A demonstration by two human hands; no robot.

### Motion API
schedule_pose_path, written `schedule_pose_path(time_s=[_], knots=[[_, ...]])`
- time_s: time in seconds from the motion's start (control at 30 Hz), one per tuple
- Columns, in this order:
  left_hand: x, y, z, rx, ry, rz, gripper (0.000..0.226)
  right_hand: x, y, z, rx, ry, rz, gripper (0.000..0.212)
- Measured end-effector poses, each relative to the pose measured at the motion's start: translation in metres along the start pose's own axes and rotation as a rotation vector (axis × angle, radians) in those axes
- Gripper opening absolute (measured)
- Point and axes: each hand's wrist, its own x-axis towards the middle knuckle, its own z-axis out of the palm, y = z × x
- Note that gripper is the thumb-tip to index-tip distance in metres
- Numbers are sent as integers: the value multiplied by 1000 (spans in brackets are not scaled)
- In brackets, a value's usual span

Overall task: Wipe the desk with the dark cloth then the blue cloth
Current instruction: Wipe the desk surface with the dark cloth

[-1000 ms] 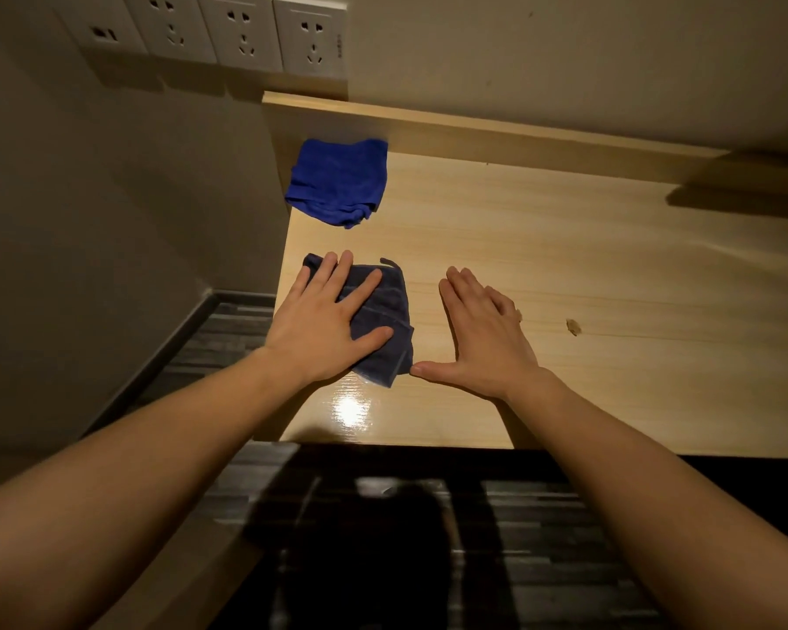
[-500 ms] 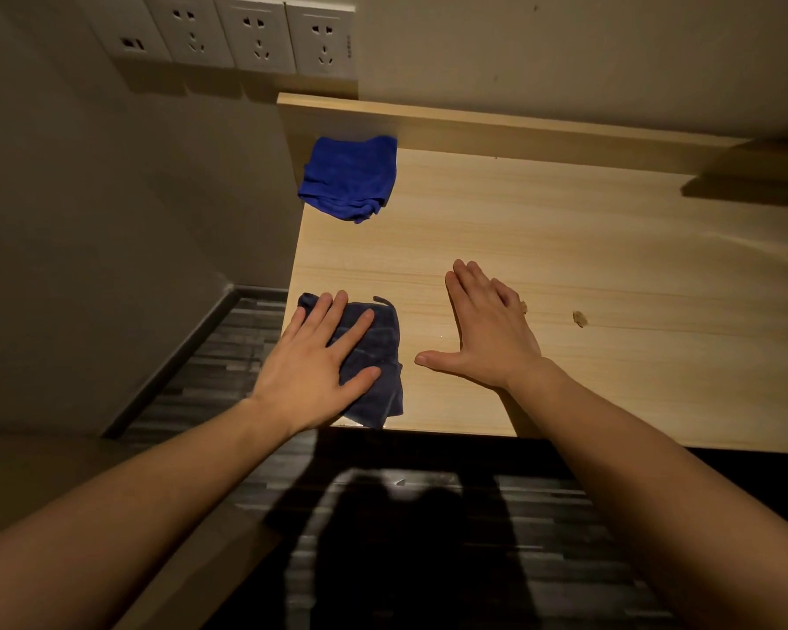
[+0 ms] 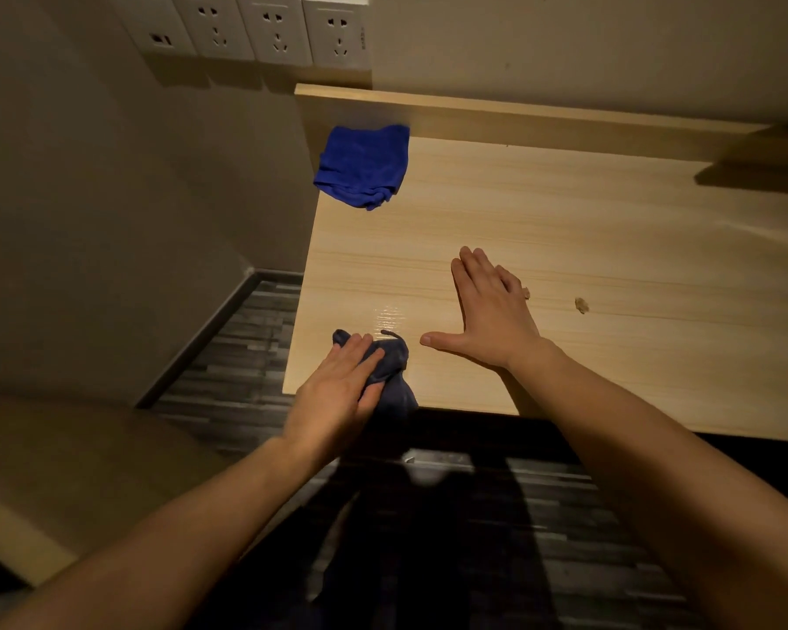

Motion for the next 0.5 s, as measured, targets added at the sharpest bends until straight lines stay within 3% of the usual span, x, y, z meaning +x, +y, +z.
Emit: schedule_pose_path(time_s=[0.1,0.27,0.4,0.5], knots=[[-8,34,-14,-300,-44,-64,47,2,4,-10,80,-27,-13,123],[64,75,-48,-596,126,-264,41,11,35,-40,148,90,-11,101],[171,85,-69,-464,196,-121,44,24,75,-56,153,153,12,88],[254,83,-78,-155,29,-41,63,40,104,-65,147,171,40,82]])
